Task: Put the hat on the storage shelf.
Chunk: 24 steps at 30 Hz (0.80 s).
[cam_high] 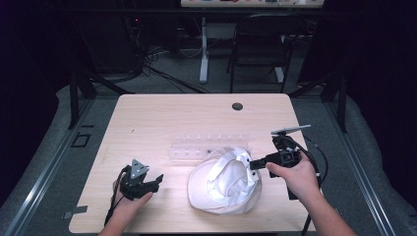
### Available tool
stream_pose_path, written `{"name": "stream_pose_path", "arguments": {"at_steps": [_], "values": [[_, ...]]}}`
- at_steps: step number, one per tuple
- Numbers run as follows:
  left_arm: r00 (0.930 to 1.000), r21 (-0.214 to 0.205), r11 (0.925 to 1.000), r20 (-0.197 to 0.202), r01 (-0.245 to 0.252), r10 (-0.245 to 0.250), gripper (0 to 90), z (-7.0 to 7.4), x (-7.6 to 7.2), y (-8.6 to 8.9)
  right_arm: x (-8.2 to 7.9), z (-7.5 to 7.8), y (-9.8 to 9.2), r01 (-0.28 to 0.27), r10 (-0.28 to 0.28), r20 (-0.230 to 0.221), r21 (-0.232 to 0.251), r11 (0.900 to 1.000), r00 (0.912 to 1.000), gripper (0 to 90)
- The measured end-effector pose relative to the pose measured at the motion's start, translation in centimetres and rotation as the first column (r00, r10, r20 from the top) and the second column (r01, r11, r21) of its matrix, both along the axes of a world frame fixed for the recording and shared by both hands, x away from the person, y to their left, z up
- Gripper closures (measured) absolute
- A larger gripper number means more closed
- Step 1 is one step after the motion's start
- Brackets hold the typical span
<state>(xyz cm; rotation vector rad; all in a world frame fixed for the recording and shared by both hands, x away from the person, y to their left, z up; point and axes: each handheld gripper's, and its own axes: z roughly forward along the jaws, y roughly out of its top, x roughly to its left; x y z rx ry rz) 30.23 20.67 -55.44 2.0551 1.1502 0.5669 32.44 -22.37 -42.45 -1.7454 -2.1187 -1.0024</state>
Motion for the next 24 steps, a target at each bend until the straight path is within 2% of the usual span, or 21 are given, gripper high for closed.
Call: {"name": "stream_pose_path", "arguments": {"at_steps": [1,2,3,4,5,6,9,13,20,24], "values": [[1.0,-0.007,1.0,-0.001,0.001,-0.001,35.9,0.0,0.0,0.0,0.1,0.0,-0.1,0.007,-0.007,-0.004,0.025,0.9997,1.0,82.3],[1.0,-0.007,1.0,-0.001,0.001,-0.001,36.0,0.0,0.0,0.0,0.1,0.0,-0.1,0.007,-0.007,-0.004,0.025,0.9997,1.0,82.3],[1.0,-0.02,0.9998,-0.001,0.009,-0.009,36.7,0.0,0.1,0.1,0.2,0.1,-0.2,0.014,-0.014,-0.014,0.067,0.9977,0.9998,82.3],[1.0,-0.02,0.9998,-0.001,0.009,-0.009,37.1,0.0,0.1,0.1,0.2,0.1,-0.2,0.014,-0.014,-0.014,0.067,0.9977,0.9998,82.3],[0.9999,-0.028,0.9995,0.002,0.014,-0.014,37.2,0.0,0.1,0.1,0.4,0.2,-0.3,0.016,-0.014,-0.026,0.103,0.9945,0.9996,82.3],[0.9996,-0.048,0.9984,0.0,0.028,-0.028,38.9,-0.1,0.1,0.1,0.4,0.2,-0.2,0.03,-0.027,-0.028,0.118,0.9926,0.9993,82.3],[0.9996,-0.049,0.9984,-0.001,0.029,-0.029,39.2,-0.1,0.1,0.0,0.6,0.4,-0.2,0.022,-0.017,-0.038,0.147,0.989,0.9992,82.3],[0.9993,-0.046,0.9983,0.0,0.037,-0.037,40.2,-0.2,0.1,-0.1,0.9,0.8,0.0,0.013,-0.008,-0.037,0.156,0.9877,0.9993,82.3],[0.9991,-0.065,0.997,-0.009,0.041,-0.042,43.3,0.0,0.0,0.1,1.2,1.4,0.7,0.005,0.0,-0.03,0.189,0.982,0.9996,82.2],[0.9993,-0.054,0.9979,-0.005,0.037,-0.037,43.0,0.0,-0.1,0.1,1.3,1.9,1.1,0.002,0.003,-0.021,0.205,0.9787,0.9998,82.3]]}}
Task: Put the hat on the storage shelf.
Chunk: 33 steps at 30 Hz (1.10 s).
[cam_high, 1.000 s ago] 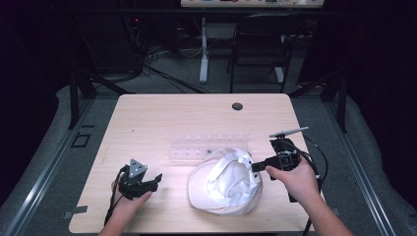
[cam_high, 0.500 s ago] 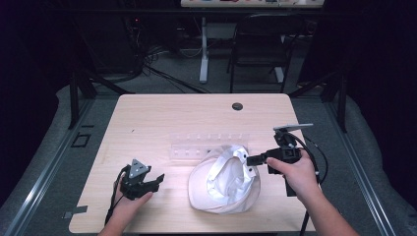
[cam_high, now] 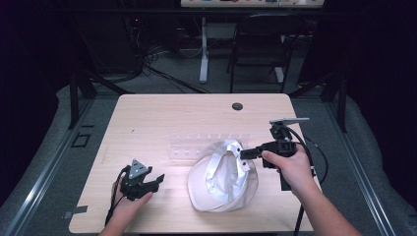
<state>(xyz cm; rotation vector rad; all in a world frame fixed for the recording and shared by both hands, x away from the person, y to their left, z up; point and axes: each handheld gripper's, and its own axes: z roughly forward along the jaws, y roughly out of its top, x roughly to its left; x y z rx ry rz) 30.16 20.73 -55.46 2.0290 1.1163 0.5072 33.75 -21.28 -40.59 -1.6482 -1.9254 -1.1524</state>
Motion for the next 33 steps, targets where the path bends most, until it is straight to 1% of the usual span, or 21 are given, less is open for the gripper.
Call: {"name": "stream_pose_path", "arguments": {"at_steps": [2,3,4,5,7,9,11,12,15,16,19,20,24,27,28,29,32,33], "values": [[1.0,-0.002,1.0,0.002,-0.001,0.001,43.0,0.0,-0.1,-0.1,0.0,0.2,0.1,-0.002,0.002,0.004,0.008,1.0,1.0,82.3],[1.0,-0.006,1.0,0.005,0.002,-0.002,43.0,0.1,-0.2,-0.2,-0.1,0.5,0.2,-0.005,0.004,0.015,0.031,0.9995,0.9999,82.2],[1.0,-0.001,1.0,0.006,0.008,-0.008,43.0,0.1,-0.3,-0.2,-0.1,0.7,0.2,-0.016,0.015,0.02,0.031,0.9994,0.9997,82.3],[0.9999,-0.006,0.9999,0.008,0.009,-0.009,43.2,0.1,-0.3,-0.3,-0.1,0.8,0.3,-0.009,0.009,0.022,0.035,0.9993,0.9997,82.3],[0.9999,-0.009,0.9999,0.01,0.013,-0.013,43.4,0.2,-0.4,-0.4,-0.1,0.9,0.4,-0.013,0.012,0.024,0.036,0.9993,0.9996,82.2],[0.9998,-0.034,0.9992,0.007,0.02,-0.019,43.5,0.3,-0.5,-0.6,-0.1,1.1,0.5,-0.015,0.014,0.028,0.045,0.9989,0.9995,82.3],[0.9996,-0.033,0.9991,0.007,0.026,-0.026,44.1,0.4,-0.6,-0.8,0.0,1.4,0.6,-0.015,0.014,0.028,0.059,0.9981,0.9995,82.3],[0.9995,-0.042,0.9986,0.008,0.031,-0.031,44.4,0.4,-0.7,-1.0,0.0,1.6,0.6,-0.016,0.014,0.029,0.066,0.9977,0.9995,82.2],[0.9991,-0.046,0.9981,0.007,0.042,-0.042,44.7,0.5,-0.8,-1.3,0.1,1.8,0.6,-0.016,0.013,0.032,0.071,0.9974,0.9994,82.2],[0.9988,-0.054,0.9974,0.01,0.048,-0.048,45.1,0.6,-0.9,-1.4,0.0,2.3,0.5,-0.023,0.02,0.038,0.073,0.9971,0.9991,82.3],[0.998,-0.061,0.9962,0.013,0.062,-0.061,46.7,0.9,-1.2,-1.8,-0.1,2.6,0.5,-0.019,0.016,0.049,0.077,0.9969,0.9987,82.3],[0.997,-0.065,0.9949,0.019,0.076,-0.075,47.0,1.0,-1.3,-2.1,-0.2,3.1,0.3,-0.022,0.017,0.057,0.08,0.9966,0.9982,82.2],[0.9955,-0.057,0.9941,0.026,0.093,-0.091,46.8,1.3,-1.5,-2.5,-0.3,3.7,0.0,-0.015,0.01,0.069,0.079,0.9968,0.9976,82.2],[0.995,-0.072,0.9927,0.034,0.097,-0.094,46.1,1.5,-1.5,-2.8,-0.3,3.9,-0.2,-0.01,0.004,0.073,0.078,0.9969,0.9973,82.2],[0.9941,-0.092,0.9901,0.034,0.106,-0.103,44.5,1.7,-1.4,-3.0,-0.2,4.0,-0.4,-0.004,-0.002,0.073,0.076,0.9971,0.9973,82.2],[0.9941,-0.092,0.9901,0.034,0.106,-0.103,44.3,1.7,-1.4,-3.0,-0.2,4.1,-0.5,0.004,-0.01,0.072,0.079,0.9969,0.9973,82.3],[0.9924,-0.107,0.9871,0.043,0.119,-0.115,44.0,2.0,-1.3,-3.5,0.0,4.2,-0.9,0.018,-0.024,0.072,0.084,0.9963,0.9971,82.3],[0.9922,-0.106,0.9869,0.042,0.122,-0.118,43.9,2.1,-1.3,-3.7,0.1,4.3,-0.9,0.016,-0.022,0.071,0.083,0.9964,0.9972,82.3]]}}
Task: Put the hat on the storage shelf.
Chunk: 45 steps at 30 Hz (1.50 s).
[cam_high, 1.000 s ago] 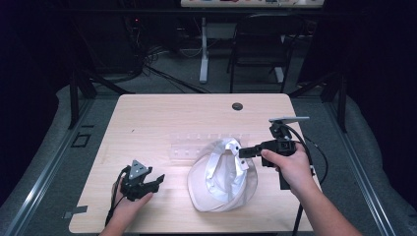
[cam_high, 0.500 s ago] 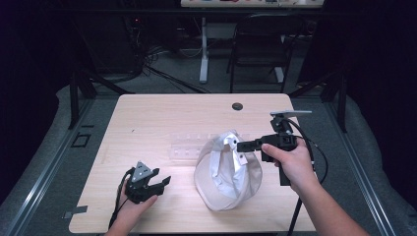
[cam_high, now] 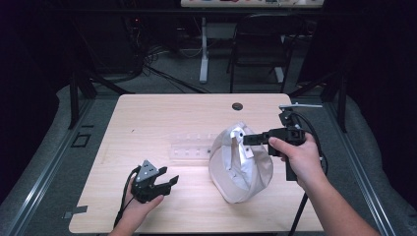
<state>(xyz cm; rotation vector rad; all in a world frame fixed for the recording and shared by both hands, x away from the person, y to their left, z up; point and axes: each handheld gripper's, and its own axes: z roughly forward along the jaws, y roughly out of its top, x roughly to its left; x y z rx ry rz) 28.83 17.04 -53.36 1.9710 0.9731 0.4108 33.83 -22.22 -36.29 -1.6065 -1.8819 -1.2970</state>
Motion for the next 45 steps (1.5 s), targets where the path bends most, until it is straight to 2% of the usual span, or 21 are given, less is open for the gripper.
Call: {"name": "stream_pose_path", "arguments": {"at_steps": [4,6,7,15,22,29,32,39,42,45], "values": [[0.9999,0.005,0.9999,0.004,0.011,-0.011,43.9,0.1,0.0,-0.4,0.0,0.3,-0.1,0.015,-0.016,0.006,0.012,0.9998,0.9999,82.3],[0.9999,0.014,0.9998,0.006,0.013,-0.013,44.0,0.2,-0.1,-0.7,0.0,0.6,-0.2,0.01,-0.011,0.015,0.01,0.9999,0.9998,82.3],[0.9996,0.031,0.9992,0.011,0.025,-0.025,45.3,0.4,-0.2,-0.9,0.0,0.9,-0.1,0.012,-0.013,0.02,0.015,0.9998,0.9997,82.3],[0.9976,0.013,0.9986,0.045,0.051,-0.052,43.9,1.6,-0.4,-2.4,0.6,2.2,0.4,0.019,-0.02,0.036,0.03,0.9994,0.9992,82.2],[0.9956,0.025,0.9968,0.054,0.075,-0.077,44.2,2.3,-0.6,-3.8,1.2,3.1,0.8,0.029,-0.03,0.042,0.03,0.9991,0.9986,82.2],[0.9905,0.028,0.9923,0.062,0.121,-0.122,44.4,2.9,-0.7,-5.9,1.9,3.7,1.6,0.032,-0.034,0.055,0.028,0.9991,0.9979,82.2],[0.9879,0.042,0.9898,0.069,0.136,-0.139,44.5,3.2,-0.8,-6.8,2.1,3.8,1.9,0.04,-0.042,0.056,0.037,0.9985,0.9975,82.2],[0.9803,0.02,0.9838,0.082,0.178,-0.179,44.0,4.0,-1.1,-8.5,2.8,4.4,2.7,0.035,-0.038,0.063,0.042,0.9985,0.9973,82.2],[0.9792,0.018,0.9828,0.084,0.184,-0.185,43.6,4.1,-1.1,-8.8,3.1,4.6,3.0,0.039,-0.042,0.064,0.05,0.998,0.9971,82.2],[0.9749,0.024,0.9787,0.087,0.204,-0.205,42.6,4.3,-1.1,-10.0,3.3,4.8,3.4,0.038,-0.041,0.068,0.045,0.9983,0.9968,82.2]]}}
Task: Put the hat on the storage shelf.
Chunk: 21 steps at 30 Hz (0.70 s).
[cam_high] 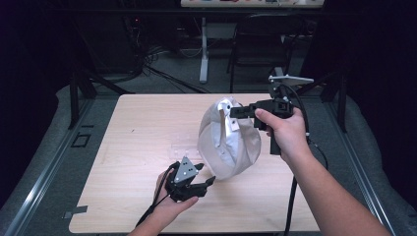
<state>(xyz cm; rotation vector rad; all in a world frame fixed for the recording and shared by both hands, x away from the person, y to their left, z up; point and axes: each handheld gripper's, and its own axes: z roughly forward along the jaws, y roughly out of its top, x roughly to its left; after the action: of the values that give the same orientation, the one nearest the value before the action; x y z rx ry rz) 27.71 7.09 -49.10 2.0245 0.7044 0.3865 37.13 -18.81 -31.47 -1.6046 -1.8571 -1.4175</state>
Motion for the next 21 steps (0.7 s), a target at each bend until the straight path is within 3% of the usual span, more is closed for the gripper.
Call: {"name": "stream_pose_path", "arguments": {"at_steps": [9,11,12,16,21], "values": [[0.9993,0.056,0.9981,0.026,0.025,-0.027,42.1,-0.4,-0.1,-2.7,0.5,0.4,0.8,-0.004,0.004,0.01,0.008,1.0,0.9999,82.2],[0.9994,0.073,0.9972,0.031,0.016,-0.018,42.1,-0.7,0.0,-3.3,0.5,0.4,1.0,-0.004,0.004,0.007,0.015,0.9999,1.0,82.2],[0.9992,0.098,0.9951,0.039,-0.012,0.008,42.6,-1.0,0.2,-3.7,0.5,0.4,1.1,-0.004,0.004,0.008,0.014,0.9999,1.0,82.2],[0.9984,0.121,0.9914,0.03,-0.05,0.047,47.2,-1.3,0.5,-3.9,0.5,0.3,1.2,-0.008,0.008,0.005,0.017,0.9998,1.0,82.2],[0.9945,0.136,0.9862,0.058,-0.094,0.087,54.4,-1.2,0.6,-3.7,0.6,0.2,1.0,-0.005,0.005,0.004,0.021,0.9998,1.0,82.1]]}}
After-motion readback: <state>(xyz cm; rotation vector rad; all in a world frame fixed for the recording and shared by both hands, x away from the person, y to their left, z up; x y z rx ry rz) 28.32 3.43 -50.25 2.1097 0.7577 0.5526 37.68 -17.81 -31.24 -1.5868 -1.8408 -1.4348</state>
